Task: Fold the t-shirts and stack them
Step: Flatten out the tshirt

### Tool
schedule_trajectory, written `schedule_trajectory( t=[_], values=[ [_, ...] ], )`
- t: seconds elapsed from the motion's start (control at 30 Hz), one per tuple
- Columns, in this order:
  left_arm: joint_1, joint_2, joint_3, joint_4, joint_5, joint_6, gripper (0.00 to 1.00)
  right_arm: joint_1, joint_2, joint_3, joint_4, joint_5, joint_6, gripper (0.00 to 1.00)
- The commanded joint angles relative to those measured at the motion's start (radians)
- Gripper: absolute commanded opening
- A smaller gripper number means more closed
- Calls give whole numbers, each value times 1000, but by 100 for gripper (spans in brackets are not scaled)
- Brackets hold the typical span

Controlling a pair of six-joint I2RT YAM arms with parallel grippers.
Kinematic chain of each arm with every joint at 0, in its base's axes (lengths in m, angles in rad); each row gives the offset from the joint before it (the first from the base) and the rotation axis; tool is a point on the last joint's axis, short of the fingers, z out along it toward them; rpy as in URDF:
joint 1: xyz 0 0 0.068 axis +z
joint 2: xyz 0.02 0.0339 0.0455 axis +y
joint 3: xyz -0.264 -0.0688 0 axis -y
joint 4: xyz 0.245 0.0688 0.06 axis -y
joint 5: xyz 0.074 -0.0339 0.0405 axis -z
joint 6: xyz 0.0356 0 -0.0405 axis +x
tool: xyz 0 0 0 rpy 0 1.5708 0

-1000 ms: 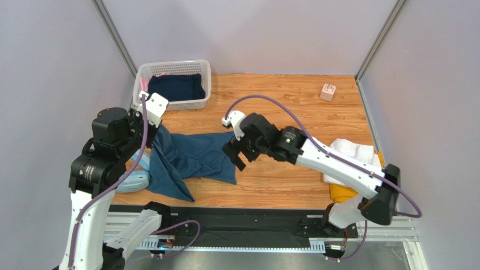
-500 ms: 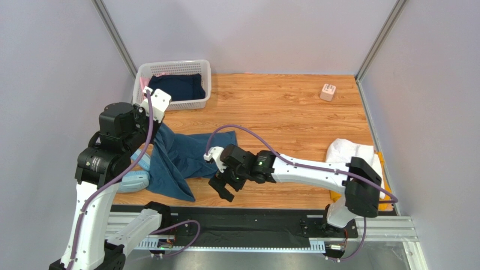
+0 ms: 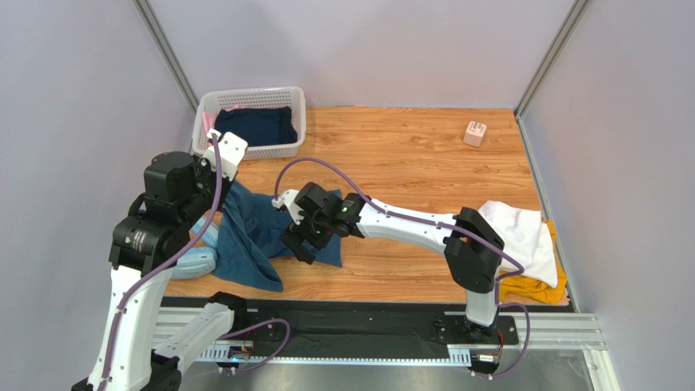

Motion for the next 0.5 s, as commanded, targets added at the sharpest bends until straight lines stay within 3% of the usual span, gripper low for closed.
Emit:
schedule_trajectory(
  t=[0.0, 0.3, 0.47],
  values=[
    [4, -10, 14, 16, -11, 6, 0, -38, 54, 60, 38, -46, -25, 93],
    [4, -7, 20, 14, -6, 0, 0, -71, 207, 192, 35, -131, -35, 83],
    [4, -7, 14, 20, -4, 0, 0, -69, 240, 183, 53, -151, 21, 78]
  ],
)
